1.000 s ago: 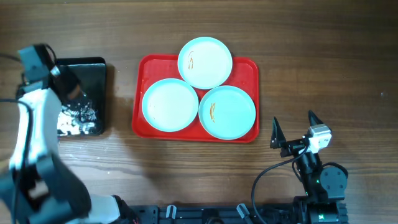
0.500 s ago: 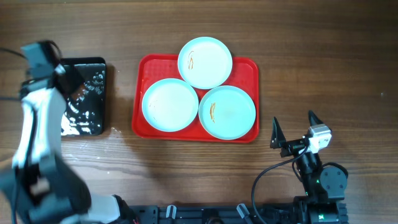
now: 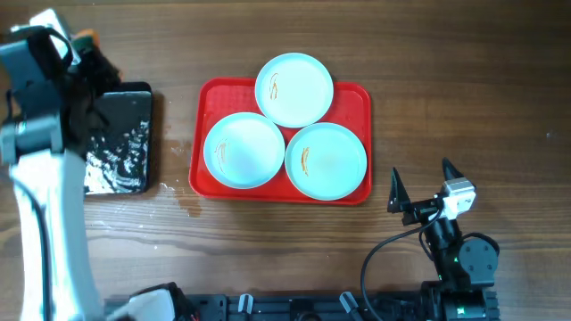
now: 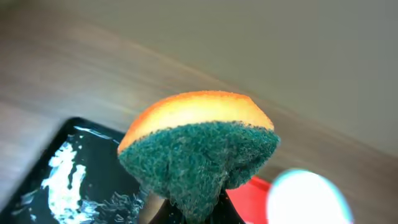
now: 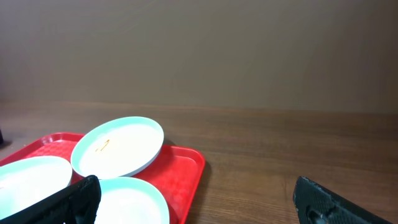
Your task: Clean dirty plates on tray and stack at the side
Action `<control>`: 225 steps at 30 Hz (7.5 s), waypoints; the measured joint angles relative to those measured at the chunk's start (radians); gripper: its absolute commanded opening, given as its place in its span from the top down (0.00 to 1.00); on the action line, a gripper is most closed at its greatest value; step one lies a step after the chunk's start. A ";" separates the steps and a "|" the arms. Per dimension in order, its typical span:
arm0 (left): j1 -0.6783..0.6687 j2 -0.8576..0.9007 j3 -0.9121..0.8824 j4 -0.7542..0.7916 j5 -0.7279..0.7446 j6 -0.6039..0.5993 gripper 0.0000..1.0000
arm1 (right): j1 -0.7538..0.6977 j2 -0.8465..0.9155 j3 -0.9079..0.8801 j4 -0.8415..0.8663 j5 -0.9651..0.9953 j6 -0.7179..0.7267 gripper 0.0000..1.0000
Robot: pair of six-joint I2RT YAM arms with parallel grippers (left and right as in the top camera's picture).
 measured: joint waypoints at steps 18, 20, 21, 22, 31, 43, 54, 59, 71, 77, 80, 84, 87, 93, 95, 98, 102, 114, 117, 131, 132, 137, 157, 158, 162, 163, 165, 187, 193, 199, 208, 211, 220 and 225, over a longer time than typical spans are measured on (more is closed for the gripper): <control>-0.431 0.282 -0.202 -0.096 0.219 -0.132 0.96 | 0.000 0.000 0.000 0.000 0.000 0.000 0.00; -0.472 0.319 -0.202 -0.082 0.217 -0.149 0.96 | 0.000 0.000 0.000 0.000 0.000 0.000 0.00; -0.485 0.333 -0.202 -0.083 0.210 -0.161 0.96 | 0.000 0.000 0.000 0.000 0.000 0.000 0.00; -0.500 0.351 -0.202 -0.084 0.196 -0.172 0.96 | 0.000 0.000 0.000 0.000 0.000 0.000 0.00; -0.517 0.399 -0.202 -0.129 0.053 -0.212 0.96 | 0.000 0.000 0.000 0.000 0.000 0.000 0.00; -0.516 0.399 -0.203 -0.146 -0.006 -0.213 0.96 | -0.002 0.000 0.000 0.027 -0.255 0.520 0.00; -0.474 0.399 -0.204 -0.166 -0.021 -0.214 0.96 | -0.002 0.027 0.119 0.408 -0.376 1.211 0.00; -0.465 0.399 -0.204 -0.169 -0.022 -0.213 0.96 | -0.002 0.298 0.540 -0.043 -0.398 0.975 0.00; -0.465 0.399 -0.206 -0.168 -0.025 -0.213 0.96 | 0.083 1.414 1.633 -1.175 -0.416 0.148 0.00; -0.465 0.399 -0.206 -0.168 -0.025 -0.213 0.96 | 0.235 1.691 1.705 -1.093 -0.417 0.071 0.45; -0.465 0.399 -0.206 -0.168 -0.025 -0.213 0.96 | 0.298 1.781 1.705 -1.020 -0.417 0.107 0.64; -0.465 0.399 -0.206 -0.168 -0.025 -0.213 0.96 | 0.353 1.874 1.706 -0.948 -0.417 0.146 0.58; -0.465 0.399 -0.206 -0.168 -0.025 -0.213 0.96 | 0.390 1.939 1.707 -0.928 -0.401 0.164 0.57; -0.465 0.399 -0.206 -0.168 -0.025 -0.213 0.95 | 0.466 2.079 1.712 -0.914 -0.298 0.173 0.57; -0.465 0.399 -0.206 -0.168 -0.025 -0.213 0.95 | 0.490 2.115 1.711 -0.907 -0.260 0.174 0.57; -0.465 0.399 -0.206 -0.168 -0.025 -0.213 0.96 | 0.511 2.128 1.711 -0.904 -0.188 0.174 0.57; -0.465 0.399 -0.206 -0.168 -0.033 -0.213 0.96 | 0.523 2.128 1.711 -0.904 -0.127 0.173 0.57; -0.465 0.399 -0.206 -0.174 -0.095 -0.213 0.96 | 0.541 2.134 1.686 -0.853 -0.059 0.208 0.63; -0.460 0.399 -0.206 -0.179 -0.100 -0.213 0.96 | 0.543 2.142 1.685 -0.845 -0.053 0.214 0.64; -0.333 0.399 -0.206 -0.208 -0.021 -0.186 0.96 | 0.543 2.148 1.657 -0.806 -0.055 0.239 0.64; -0.333 0.399 -0.206 -0.211 -0.016 -0.184 0.96 | 0.543 2.148 1.646 -0.793 -0.057 0.241 0.64; -0.334 0.399 -0.206 -0.221 -0.001 -0.163 0.96 | 0.543 2.148 1.594 -0.723 -0.060 0.259 0.73; -0.374 0.399 -0.206 -0.230 0.006 -0.147 0.96 | 0.544 2.149 1.557 -0.675 -0.062 0.335 0.95; -0.380 0.399 -0.206 -0.230 0.006 -0.147 0.96 | 0.546 2.149 1.557 -0.675 -0.062 0.338 0.96; -0.412 0.399 -0.206 -0.229 0.006 -0.147 0.96 | 0.560 2.149 1.557 -0.675 -0.061 0.343 0.96; -0.420 0.399 -0.206 -0.229 0.006 -0.147 0.96 | 0.564 2.149 1.557 -0.674 -0.060 0.343 0.96; -0.428 0.399 -0.206 -0.229 0.006 -0.147 0.96 | 0.567 2.149 1.557 -0.675 -0.061 0.343 0.96; -0.433 0.399 -0.423 0.171 0.100 -0.147 0.96 | 0.569 2.149 1.557 -0.681 -0.061 0.343 0.95; -0.433 0.398 -0.486 0.270 0.061 -0.144 0.96 | 0.569 2.149 1.557 -0.681 -0.061 0.343 0.96; -0.438 0.377 -0.529 0.340 -0.024 -0.144 0.96 | 0.569 2.149 1.557 -0.681 -0.061 0.343 0.96; -0.441 0.362 -0.528 0.283 -0.299 -0.144 0.96 | 0.569 2.149 1.557 -0.682 -0.061 0.342 0.96; -0.443 0.349 -0.522 0.259 -0.295 -0.144 0.96 | 0.571 2.149 1.557 -0.684 -0.063 0.342 0.96; -0.445 0.261 -0.484 0.295 -0.047 -0.144 0.96 | 0.571 2.149 1.557 -0.684 -0.069 0.341 0.96; -0.446 0.327 -0.484 0.319 0.029 -0.144 0.96 | 0.571 2.149 1.557 -0.687 -0.084 0.341 0.96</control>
